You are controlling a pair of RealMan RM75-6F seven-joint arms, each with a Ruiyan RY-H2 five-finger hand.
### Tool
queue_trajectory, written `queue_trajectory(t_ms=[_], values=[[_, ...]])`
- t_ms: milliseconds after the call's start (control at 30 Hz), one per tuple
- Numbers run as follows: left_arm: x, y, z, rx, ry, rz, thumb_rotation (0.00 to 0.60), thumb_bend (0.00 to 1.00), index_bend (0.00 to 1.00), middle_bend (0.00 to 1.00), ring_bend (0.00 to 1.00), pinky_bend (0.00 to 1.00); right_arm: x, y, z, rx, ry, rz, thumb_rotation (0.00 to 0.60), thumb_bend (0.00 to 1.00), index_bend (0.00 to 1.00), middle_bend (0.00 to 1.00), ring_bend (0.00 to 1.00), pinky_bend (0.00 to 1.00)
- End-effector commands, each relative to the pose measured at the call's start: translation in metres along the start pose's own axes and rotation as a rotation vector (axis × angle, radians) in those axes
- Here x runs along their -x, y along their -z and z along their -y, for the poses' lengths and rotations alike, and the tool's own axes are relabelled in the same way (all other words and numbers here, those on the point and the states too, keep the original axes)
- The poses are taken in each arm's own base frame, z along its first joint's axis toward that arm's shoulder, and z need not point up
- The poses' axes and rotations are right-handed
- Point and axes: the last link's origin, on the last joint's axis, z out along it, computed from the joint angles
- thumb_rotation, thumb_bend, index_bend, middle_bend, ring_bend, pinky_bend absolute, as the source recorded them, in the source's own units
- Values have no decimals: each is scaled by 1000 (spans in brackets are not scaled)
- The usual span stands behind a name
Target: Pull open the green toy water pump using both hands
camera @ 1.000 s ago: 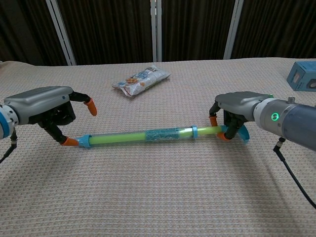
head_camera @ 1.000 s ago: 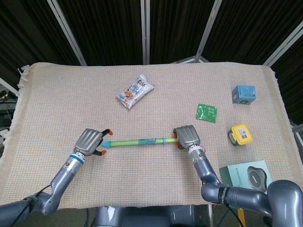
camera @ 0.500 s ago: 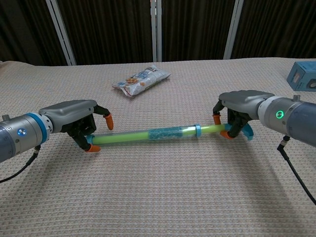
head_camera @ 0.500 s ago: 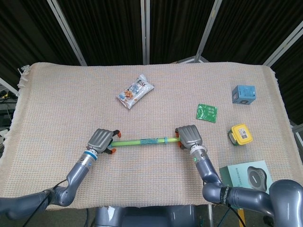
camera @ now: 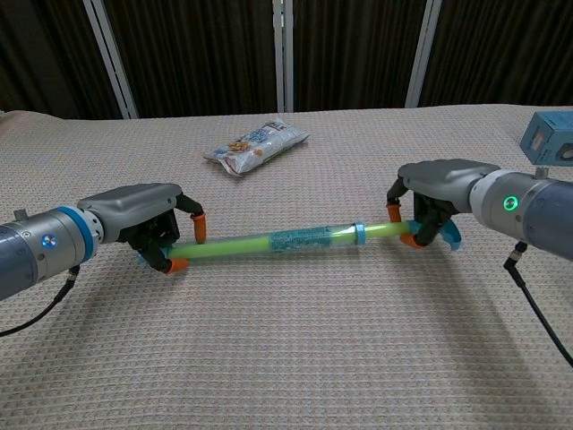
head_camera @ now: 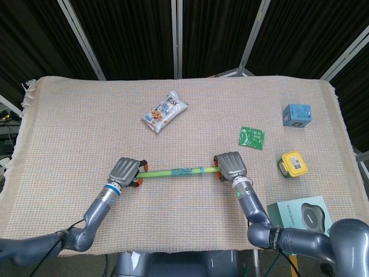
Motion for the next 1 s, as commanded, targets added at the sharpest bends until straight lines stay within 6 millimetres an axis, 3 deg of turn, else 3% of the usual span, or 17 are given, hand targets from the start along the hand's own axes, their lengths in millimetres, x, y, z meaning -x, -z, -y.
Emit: queue_trajectory(t_ms=[33,333,1000], values=[[-3,0,1,-6,0,-4,600,480,679,919,864,1000,-2,1,-1,-1,-4,-6,600,501,708,1000,1000,1000],[-19,12,35,-81,-17,-21,600,505,727,919,864,1000,-17,10,-26,12,-21,-41,600,507,711,1000,1000,1000],[-31,36,98,-210,-53,-18,600,511,743,919,864,1000,-45,23,-80,100,-26,-109,600,507,715,1000,1000,1000]])
